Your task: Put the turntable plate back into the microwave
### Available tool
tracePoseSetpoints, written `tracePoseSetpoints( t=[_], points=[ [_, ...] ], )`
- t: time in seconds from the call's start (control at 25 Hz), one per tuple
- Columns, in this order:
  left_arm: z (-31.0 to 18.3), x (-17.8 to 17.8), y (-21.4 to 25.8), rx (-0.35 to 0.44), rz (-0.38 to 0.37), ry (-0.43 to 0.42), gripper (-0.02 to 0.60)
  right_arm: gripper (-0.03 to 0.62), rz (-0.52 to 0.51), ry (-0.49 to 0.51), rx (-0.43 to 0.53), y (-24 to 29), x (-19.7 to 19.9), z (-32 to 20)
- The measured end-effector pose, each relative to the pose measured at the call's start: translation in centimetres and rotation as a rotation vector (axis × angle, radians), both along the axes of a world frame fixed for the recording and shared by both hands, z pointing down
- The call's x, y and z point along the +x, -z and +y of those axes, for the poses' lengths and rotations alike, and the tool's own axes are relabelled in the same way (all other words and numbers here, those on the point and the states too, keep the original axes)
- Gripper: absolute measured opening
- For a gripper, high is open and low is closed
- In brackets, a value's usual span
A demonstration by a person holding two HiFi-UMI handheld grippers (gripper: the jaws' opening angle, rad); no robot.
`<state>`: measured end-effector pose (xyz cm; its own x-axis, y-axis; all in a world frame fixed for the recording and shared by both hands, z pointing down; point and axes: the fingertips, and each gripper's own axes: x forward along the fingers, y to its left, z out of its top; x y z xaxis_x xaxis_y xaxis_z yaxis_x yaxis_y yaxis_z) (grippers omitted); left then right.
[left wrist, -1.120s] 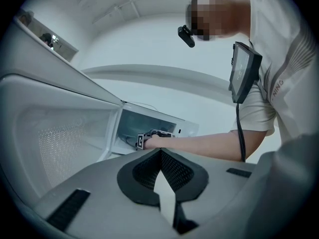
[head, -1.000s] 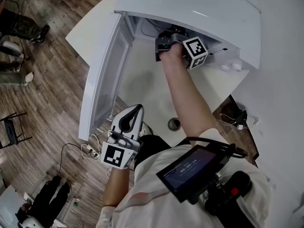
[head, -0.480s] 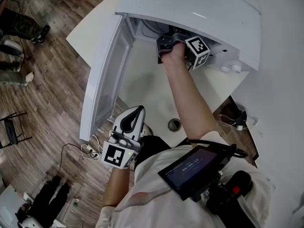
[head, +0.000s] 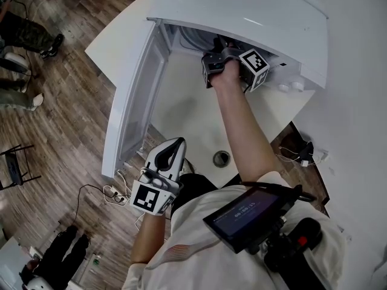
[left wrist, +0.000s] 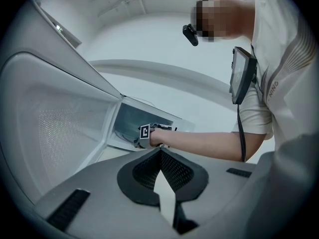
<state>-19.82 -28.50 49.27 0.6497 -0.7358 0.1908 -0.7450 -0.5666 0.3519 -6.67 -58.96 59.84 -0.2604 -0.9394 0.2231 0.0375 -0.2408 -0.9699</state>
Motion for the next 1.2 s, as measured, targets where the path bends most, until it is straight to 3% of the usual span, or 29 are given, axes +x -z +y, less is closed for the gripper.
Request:
tracePoseSetpoints(
  t=[0.16,0.56,0.92,1.2],
  points=[
    [0.6,0.7,0.4,0.010,0.016,-0.041,0.009,0.202,-0.018,0.050,-0.016,-0.2,-0.7,0.8],
    [0.8,0.5,-0.1,-0.013,0.031,-0.029,0.009,0.202,-0.072,0.175,-0.025,0.1,-2.0,1.2],
    [1.2,1.4,-0.5,-0.024,0.026,-0.055,0.009,0.202,-0.019,0.147,0.038,0.0,-2.0,2.4],
    [1.5,1.0,-0.4,-0.026,0.022,-0.051,0.009,0.202,-0.030,0.173,0.022,-0.1,-2.5,3.5]
  ],
)
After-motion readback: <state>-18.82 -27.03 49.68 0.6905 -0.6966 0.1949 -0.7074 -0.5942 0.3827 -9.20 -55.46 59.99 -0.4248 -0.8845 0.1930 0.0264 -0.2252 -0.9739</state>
